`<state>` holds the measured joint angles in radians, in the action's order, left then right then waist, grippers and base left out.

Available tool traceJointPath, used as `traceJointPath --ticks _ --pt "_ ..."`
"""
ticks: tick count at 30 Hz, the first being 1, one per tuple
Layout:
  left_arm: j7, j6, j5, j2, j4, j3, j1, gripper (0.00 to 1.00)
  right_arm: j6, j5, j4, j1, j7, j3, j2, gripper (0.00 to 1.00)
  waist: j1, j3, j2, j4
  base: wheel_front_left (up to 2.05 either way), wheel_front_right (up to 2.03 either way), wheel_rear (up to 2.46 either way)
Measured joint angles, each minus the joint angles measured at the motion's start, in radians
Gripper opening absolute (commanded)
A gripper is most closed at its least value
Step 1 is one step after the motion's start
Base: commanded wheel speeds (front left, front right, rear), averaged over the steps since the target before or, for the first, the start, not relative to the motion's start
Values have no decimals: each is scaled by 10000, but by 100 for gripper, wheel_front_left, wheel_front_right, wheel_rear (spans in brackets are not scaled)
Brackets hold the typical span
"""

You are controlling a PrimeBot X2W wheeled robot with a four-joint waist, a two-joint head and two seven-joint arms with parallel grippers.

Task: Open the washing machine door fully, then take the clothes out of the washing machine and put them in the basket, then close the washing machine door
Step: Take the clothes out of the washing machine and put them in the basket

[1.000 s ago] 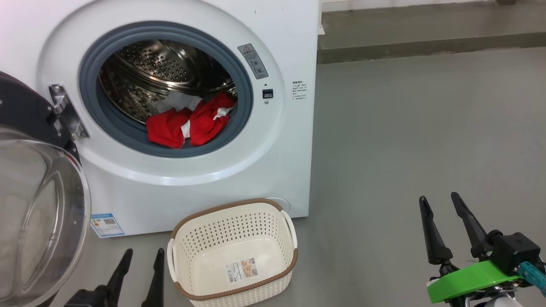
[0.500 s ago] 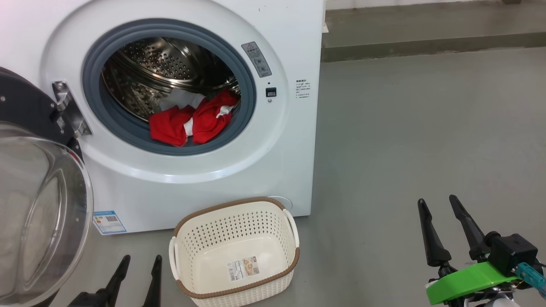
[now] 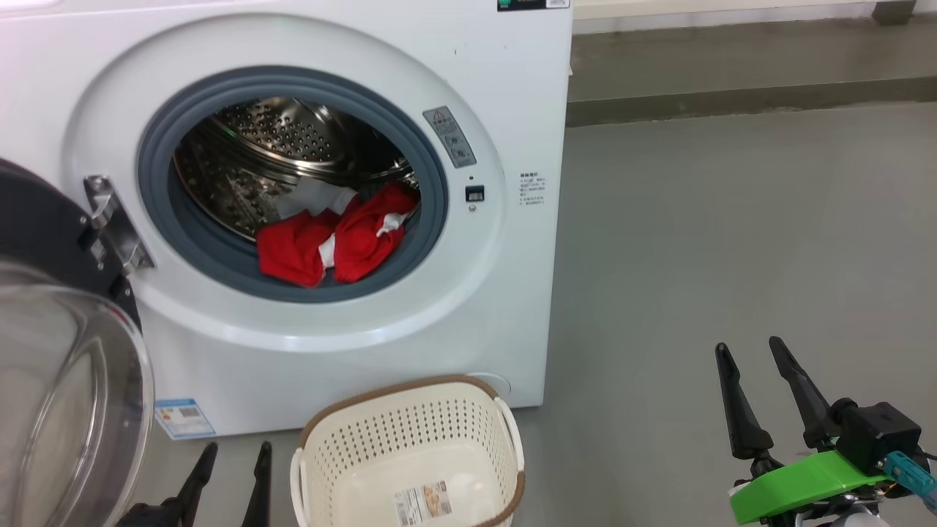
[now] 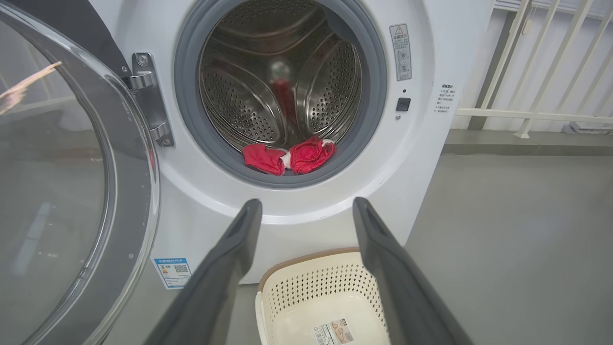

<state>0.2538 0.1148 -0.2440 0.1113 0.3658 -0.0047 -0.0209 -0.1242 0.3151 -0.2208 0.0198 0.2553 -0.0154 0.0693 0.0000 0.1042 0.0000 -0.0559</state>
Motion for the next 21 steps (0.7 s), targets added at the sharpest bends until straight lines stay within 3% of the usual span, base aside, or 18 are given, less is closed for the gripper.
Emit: traceJointPath --ticks 10,21 --pt "0 90 -19 8 -405 15 -7 100 0 2 0 1 0 -4 -6 100 0 -82 0 0 157 -158 0" --pt "0 90 4 -88 -556 107 -1 100 0 2 8 1 0 -10 -8 100 0 -107 0 35 27 -27 0"
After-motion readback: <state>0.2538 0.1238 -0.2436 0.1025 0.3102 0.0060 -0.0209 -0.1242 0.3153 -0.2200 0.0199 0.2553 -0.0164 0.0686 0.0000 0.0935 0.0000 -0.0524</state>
